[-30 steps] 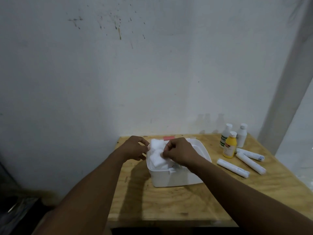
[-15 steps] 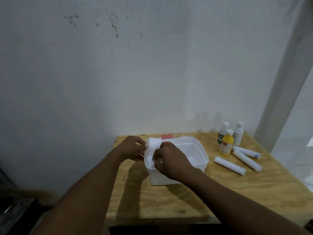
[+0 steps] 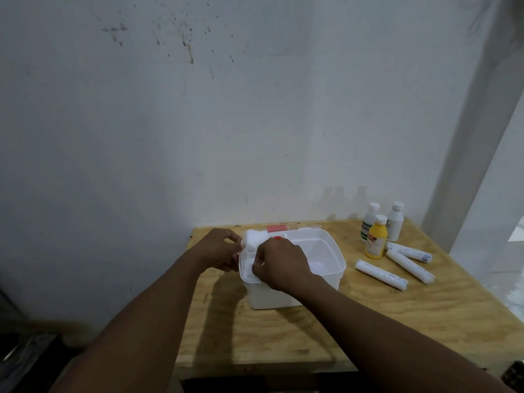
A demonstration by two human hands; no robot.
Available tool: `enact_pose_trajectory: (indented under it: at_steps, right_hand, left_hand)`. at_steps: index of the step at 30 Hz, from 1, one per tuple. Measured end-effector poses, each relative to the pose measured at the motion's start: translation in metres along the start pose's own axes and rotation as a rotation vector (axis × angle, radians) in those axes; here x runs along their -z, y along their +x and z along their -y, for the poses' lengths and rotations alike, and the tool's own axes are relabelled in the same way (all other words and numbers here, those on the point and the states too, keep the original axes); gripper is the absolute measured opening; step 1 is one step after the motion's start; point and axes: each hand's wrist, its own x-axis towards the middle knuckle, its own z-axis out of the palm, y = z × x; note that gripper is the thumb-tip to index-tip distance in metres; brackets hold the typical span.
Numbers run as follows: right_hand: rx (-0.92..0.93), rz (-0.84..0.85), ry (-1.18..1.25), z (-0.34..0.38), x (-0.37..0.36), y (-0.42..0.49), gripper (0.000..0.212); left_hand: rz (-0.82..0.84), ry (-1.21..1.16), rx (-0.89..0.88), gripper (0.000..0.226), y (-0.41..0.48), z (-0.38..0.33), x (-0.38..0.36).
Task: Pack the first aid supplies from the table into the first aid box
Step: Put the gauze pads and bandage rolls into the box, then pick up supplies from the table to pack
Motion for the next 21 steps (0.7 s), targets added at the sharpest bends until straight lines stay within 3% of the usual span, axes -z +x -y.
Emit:
enact_pose_trajectory:
  at_steps: [6,10,14,18,21]
  right_hand:
    - [-0.008,-0.077,0.183,-0.01,0.028,-0.003,0.029]
    - [-0.06,-0.234,0.269,-0.022,0.058,-0.002,0.028]
    - [-0.121,-0.386,0.259,-0.054,0.098,-0.006,0.019]
    - [-0.293,-0.548,0.238,-0.11,0.128,-0.019,0.017]
    - [-0.436,-0.576,0.224,-0.159,0.134,-0.036,0.014]
  left_hand:
    - [-0.069,0.075,-0.01,0.018,0.001,-0.001,0.0]
    - [-0.275,0.267,-0.16,0.012,0.004,-0.015,-0.001]
    - [-0.382,0.285,-0.296,0.008,0.003,-0.056,-0.011]
    - [-0.344,0.322,-0.495,0.012,-0.002,-0.11,-0.051]
    - [-0.212,0.368,-0.59,0.013,-0.007,-0.141,-0.099]
